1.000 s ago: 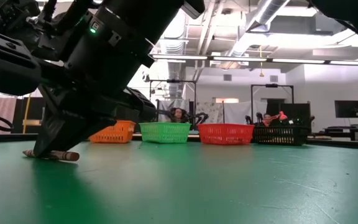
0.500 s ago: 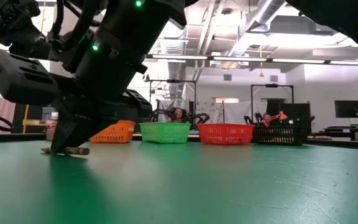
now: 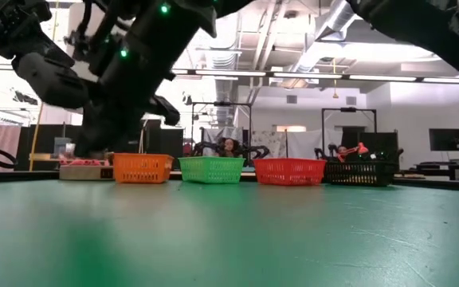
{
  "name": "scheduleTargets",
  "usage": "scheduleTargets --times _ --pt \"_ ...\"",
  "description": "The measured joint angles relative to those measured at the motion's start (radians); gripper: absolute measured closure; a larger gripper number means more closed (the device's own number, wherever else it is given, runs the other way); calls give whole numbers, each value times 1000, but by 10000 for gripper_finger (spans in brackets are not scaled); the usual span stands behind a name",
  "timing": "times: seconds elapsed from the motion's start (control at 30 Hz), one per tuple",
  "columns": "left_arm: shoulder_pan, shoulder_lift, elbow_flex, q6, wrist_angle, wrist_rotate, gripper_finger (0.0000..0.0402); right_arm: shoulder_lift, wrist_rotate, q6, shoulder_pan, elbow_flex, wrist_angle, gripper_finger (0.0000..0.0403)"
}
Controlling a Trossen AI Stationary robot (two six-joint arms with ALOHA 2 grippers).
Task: Sort crayons
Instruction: Put the brown crayon into the orange bin
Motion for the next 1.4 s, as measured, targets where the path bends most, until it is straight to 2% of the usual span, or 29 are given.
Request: scheduleTargets --times 0.07,0.47,0.67,0.97,1.07,1.4 --pt "0 0 0 0 0 0 210 0 -2 -46 -17 32 -12 403" --pt "0 0 0 0 0 0 210 -74 -4 -170 -196 28 -50 403" --pt "0 0 0 0 0 0 210 -76 -37 -214 -286 28 36 403" --pt "0 0 0 0 0 0 210 -75 -120 -188 -391 28 121 403" --pt "0 0 0 0 0 0 210 -75 -164 -182 -411 26 147 403" --pt "0 0 0 0 0 0 210 -73 -182 -175 -431 -63 298 397"
